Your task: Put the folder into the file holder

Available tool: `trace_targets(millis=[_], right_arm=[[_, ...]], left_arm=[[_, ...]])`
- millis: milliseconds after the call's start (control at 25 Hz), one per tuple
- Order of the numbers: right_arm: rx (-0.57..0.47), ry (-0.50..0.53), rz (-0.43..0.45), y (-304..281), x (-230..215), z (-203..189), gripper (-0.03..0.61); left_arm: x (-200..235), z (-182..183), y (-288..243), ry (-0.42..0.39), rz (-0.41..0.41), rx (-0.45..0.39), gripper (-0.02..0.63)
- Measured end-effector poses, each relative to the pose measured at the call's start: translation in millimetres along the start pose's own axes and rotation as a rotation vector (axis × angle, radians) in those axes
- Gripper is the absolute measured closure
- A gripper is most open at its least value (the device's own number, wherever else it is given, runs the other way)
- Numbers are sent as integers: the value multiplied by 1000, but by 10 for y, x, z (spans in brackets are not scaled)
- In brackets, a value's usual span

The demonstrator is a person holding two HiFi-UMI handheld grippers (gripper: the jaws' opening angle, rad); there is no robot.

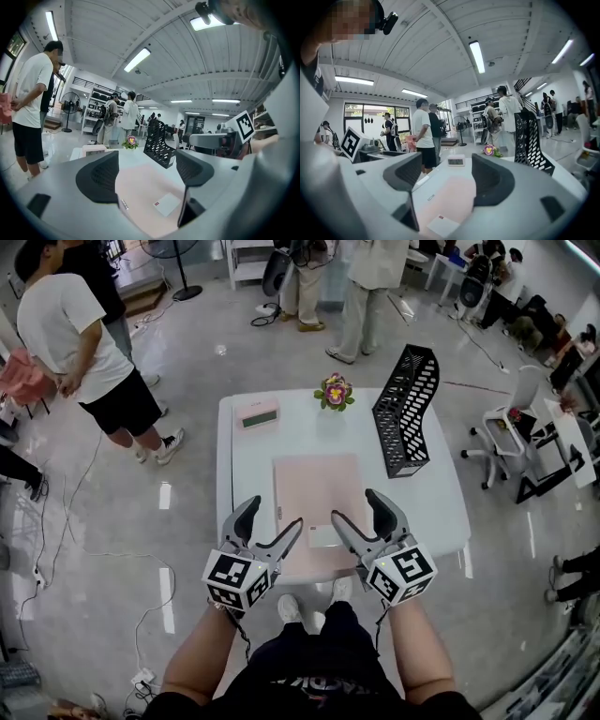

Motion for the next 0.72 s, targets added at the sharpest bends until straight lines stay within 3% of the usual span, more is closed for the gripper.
trace_targets(millis=[400, 720], right_arm=[[55, -62, 21, -335, -456, -308, 261], [171, -169, 38, -782, -925, -827, 261]], left_arm=[[282, -107, -365, 31, 74, 62, 245], [658, -387, -828, 102, 138, 166, 235]])
Point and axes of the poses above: the fingertips, and each gripper's own axes: y backward along the fingers, x to its left, z out of its top, the point moved 2 cm from there along y, backward along the fingers, and after that the axes turned 11 degrees about y, right-handed, at the moved point
